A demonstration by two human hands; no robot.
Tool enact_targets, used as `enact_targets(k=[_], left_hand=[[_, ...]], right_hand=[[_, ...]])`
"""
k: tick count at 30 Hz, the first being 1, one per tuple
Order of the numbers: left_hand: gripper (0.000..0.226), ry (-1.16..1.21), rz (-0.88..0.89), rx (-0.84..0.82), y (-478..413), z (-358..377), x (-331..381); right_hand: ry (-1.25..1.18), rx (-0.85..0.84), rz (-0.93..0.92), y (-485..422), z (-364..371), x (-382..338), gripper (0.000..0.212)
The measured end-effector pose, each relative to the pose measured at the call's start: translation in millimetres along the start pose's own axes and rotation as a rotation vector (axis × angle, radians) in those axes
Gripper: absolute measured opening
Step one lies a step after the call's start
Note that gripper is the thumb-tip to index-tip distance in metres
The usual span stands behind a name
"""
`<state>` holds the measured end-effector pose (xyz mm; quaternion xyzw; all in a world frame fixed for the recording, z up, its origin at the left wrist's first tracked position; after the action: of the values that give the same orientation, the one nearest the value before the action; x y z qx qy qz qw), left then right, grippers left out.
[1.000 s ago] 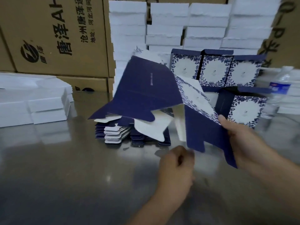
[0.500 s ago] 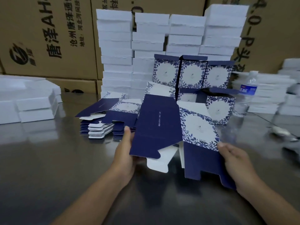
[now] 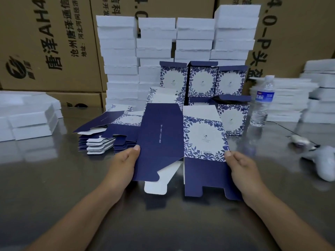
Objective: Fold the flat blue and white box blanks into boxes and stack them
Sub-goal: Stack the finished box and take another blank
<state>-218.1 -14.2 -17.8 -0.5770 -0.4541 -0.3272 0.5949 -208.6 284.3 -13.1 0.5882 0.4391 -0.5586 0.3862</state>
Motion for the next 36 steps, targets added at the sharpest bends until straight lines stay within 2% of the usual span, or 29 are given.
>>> enact_targets(k=[6,13,20,26,31,36], left_hand=[[0.039,0.011,-0.013,-0.039,0,2,0],[0.037,0.203,-0.128,-0.022,-2,4,-5],[0.036,0.184,-0.149,-0.038,1,6,-6],[0.042,0.26,-0.184,-0.081,5,11,-2],[0.032,0.342,-0.203,-0.045,5,7,1],[0.036,0.246,-0.171,-0.083,4,6,-4]], right_hand=[[-0.051,0.034,0.025,-1,-5,0,0.049],[-0.008,-0.013,0.062,-3,-3,3,0.037],[-0.033,-0.045,0.123,-2,-2,6,0.033],[-0.001,-0.02,0.075,-3,-6,4,0.042],[0.034,-0.063,0.071,-3,-1,5,0.036],[0.019,-0.069,0.09,0,-1,4,0.03]])
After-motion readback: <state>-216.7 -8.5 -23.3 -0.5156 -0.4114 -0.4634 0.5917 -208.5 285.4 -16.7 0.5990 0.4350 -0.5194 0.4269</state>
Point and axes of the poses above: each hand's wrist, its own y-axis away from the middle knuckle, its own z-axis out of the palm, x = y × z, the point moved 8 cm from there along -y, towards the middle knuckle, and after that the axes turned 13 degrees about z, right-handed, at the moved point
